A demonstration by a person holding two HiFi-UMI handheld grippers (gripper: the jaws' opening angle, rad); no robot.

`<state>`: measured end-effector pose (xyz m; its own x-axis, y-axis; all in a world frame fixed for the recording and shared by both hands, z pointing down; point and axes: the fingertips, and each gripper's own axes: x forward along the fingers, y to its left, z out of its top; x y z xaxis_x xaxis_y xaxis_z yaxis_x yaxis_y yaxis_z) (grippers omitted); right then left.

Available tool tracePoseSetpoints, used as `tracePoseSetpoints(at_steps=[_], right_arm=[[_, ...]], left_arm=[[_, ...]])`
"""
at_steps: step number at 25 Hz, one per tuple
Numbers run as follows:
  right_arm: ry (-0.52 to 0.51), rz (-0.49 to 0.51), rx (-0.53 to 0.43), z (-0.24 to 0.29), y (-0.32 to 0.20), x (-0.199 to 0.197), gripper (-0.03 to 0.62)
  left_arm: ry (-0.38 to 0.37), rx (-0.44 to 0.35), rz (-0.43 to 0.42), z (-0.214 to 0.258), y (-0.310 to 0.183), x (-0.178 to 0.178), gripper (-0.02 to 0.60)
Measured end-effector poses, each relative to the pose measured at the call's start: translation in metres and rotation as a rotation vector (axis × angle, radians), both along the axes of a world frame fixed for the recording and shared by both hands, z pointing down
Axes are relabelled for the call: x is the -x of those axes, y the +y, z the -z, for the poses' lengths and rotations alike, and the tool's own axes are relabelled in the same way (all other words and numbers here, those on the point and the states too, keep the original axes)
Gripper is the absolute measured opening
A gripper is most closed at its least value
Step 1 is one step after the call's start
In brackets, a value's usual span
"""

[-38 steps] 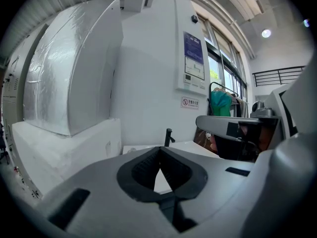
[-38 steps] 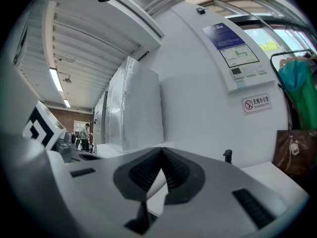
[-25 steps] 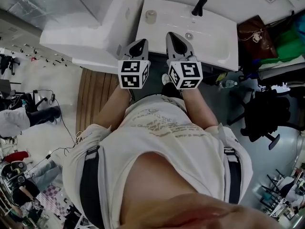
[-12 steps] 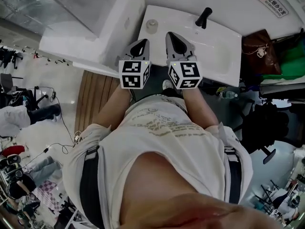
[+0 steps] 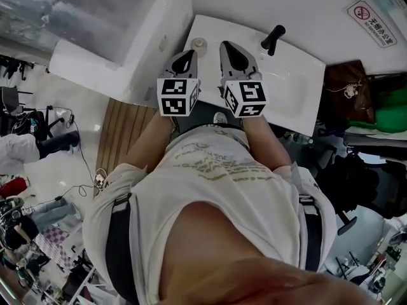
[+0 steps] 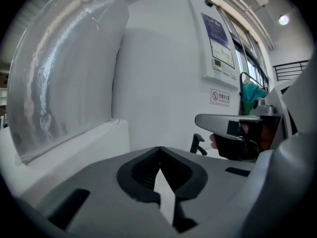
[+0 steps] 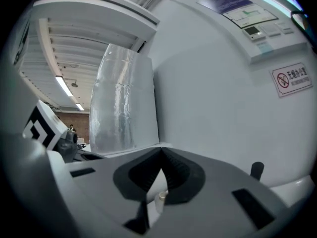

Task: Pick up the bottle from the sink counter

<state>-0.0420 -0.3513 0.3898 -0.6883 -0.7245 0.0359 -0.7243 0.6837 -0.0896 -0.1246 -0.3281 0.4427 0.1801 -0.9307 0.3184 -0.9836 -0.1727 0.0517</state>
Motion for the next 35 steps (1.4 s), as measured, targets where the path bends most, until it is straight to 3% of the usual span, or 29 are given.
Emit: tracePoseSetpoints(at_steps=[14, 25, 31, 35], right_arm=[[0.011, 0.165, 0.044, -0.014, -0.058, 0.017, 0.025], [0.036, 0.13, 0.093, -0.03, -0.079, 0.05, 0.023], [0.064, 0.072, 0.097, -0.033, -0.083, 0.041, 0.023], [0.078, 0.021, 0.114, -0.039, -0.082, 0.03, 0.025]], left_arm=[[-0.016, 0.047, 0.159, -0.015, -0.046, 0.015, 0.021], [-0.016, 0.081, 0.132, -0.036, -0.074, 0.058, 0.021], [0.0, 0.116, 0.049, -0.06, -0.084, 0.054, 0.021], [-0.034, 0.113, -0.011, -0.072, -0.09, 0.046, 0.021]])
